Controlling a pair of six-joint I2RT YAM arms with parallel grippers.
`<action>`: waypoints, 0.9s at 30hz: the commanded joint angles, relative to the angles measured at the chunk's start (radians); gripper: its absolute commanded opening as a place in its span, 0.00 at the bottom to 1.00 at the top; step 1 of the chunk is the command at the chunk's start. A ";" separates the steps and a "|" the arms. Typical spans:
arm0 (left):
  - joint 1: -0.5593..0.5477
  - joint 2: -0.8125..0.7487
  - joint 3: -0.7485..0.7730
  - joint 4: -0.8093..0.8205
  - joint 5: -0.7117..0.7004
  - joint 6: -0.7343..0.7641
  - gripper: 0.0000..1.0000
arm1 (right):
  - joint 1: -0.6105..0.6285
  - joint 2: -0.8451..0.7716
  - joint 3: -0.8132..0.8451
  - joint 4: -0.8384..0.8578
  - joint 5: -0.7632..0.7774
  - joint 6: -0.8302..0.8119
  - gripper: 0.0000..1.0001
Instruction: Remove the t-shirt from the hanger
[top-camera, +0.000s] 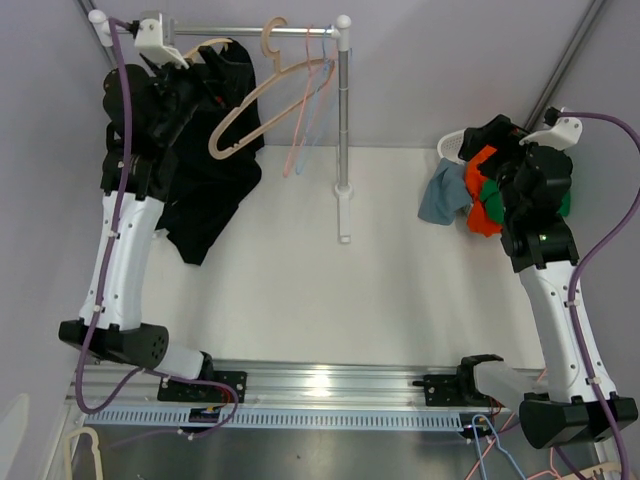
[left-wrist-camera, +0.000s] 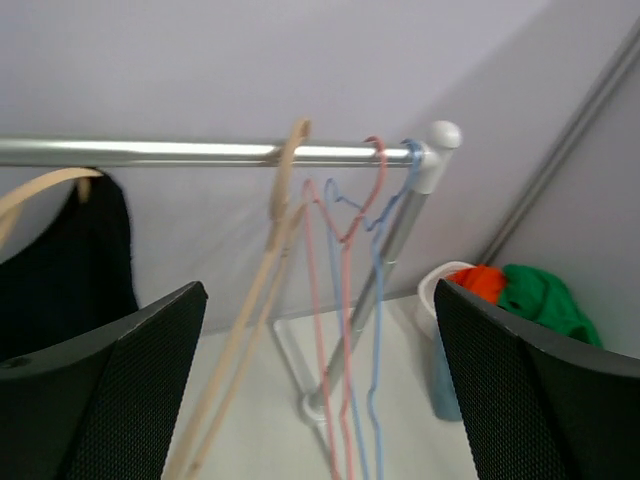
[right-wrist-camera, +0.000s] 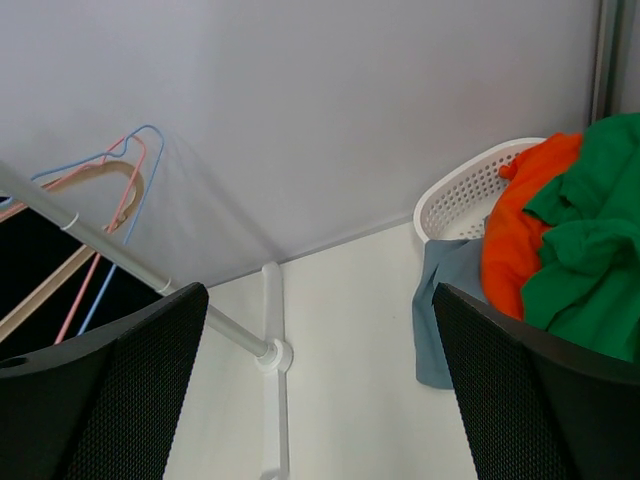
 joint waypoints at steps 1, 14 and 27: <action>0.090 -0.037 -0.113 -0.007 -0.074 0.052 0.99 | 0.015 0.001 0.012 0.026 -0.023 0.011 1.00; 0.299 0.038 -0.062 0.073 -0.068 0.107 0.98 | 0.040 0.022 0.019 0.017 -0.028 -0.009 0.99; 0.301 0.256 0.171 0.108 -0.128 0.110 0.87 | 0.040 0.039 -0.006 0.071 -0.034 -0.035 0.99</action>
